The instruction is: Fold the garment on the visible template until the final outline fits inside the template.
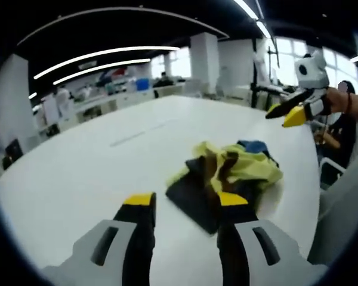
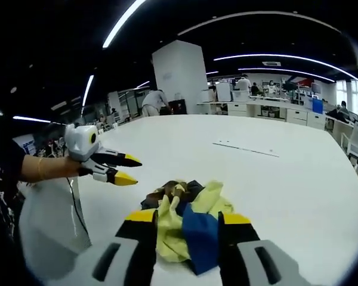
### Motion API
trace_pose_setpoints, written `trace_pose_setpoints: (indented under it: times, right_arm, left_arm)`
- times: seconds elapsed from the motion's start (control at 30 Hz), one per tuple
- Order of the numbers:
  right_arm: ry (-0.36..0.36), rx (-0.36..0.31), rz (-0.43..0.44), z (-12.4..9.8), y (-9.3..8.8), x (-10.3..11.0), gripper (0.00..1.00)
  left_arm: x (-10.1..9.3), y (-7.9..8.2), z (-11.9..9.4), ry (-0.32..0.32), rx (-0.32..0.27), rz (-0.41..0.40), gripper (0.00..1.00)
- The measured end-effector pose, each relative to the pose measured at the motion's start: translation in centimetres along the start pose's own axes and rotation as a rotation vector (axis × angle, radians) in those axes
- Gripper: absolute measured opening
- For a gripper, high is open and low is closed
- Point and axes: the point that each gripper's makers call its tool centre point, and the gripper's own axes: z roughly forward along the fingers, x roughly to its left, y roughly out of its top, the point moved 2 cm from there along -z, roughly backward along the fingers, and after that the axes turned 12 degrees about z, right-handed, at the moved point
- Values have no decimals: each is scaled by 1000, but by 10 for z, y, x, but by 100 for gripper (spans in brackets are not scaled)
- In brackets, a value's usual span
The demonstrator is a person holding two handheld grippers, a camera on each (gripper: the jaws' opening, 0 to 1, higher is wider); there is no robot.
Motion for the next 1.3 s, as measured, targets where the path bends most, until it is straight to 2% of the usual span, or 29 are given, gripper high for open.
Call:
trace_pose_setpoints:
  times: [0.13,0.3,0.43,0.63,0.83,1.03,1.2,1.3]
  right_arm:
    - [13,33,-8,11,-2,-2,33]
    - [8,108,0,23,-13,-8,30]
    - [12,129,-12,30,-14,-9,29]
    - [34,152,-7,42,-13,-7,26]
    - [22,208,-29,50,-23,-11,24]
    - [11,243,-64,54,-32,-13,22]
    - [-21,258,-92,54,-35,-19,17]
    - [-32,271,-111,53,-39,-20,15]
  left_arm:
    - [5,-3,13,-8,20,4,35]
    - [11,-7,28,-18,46,16,33]
    - [15,-10,44,-36,70,42,30]
    - [15,-14,61,-76,83,35,27]
    - [14,-25,77,-108,134,67,23]
    - [15,-34,87,-134,160,52,16]
    - [13,-34,91,-168,160,10,11]
    - [13,-34,90,-173,166,29,10]
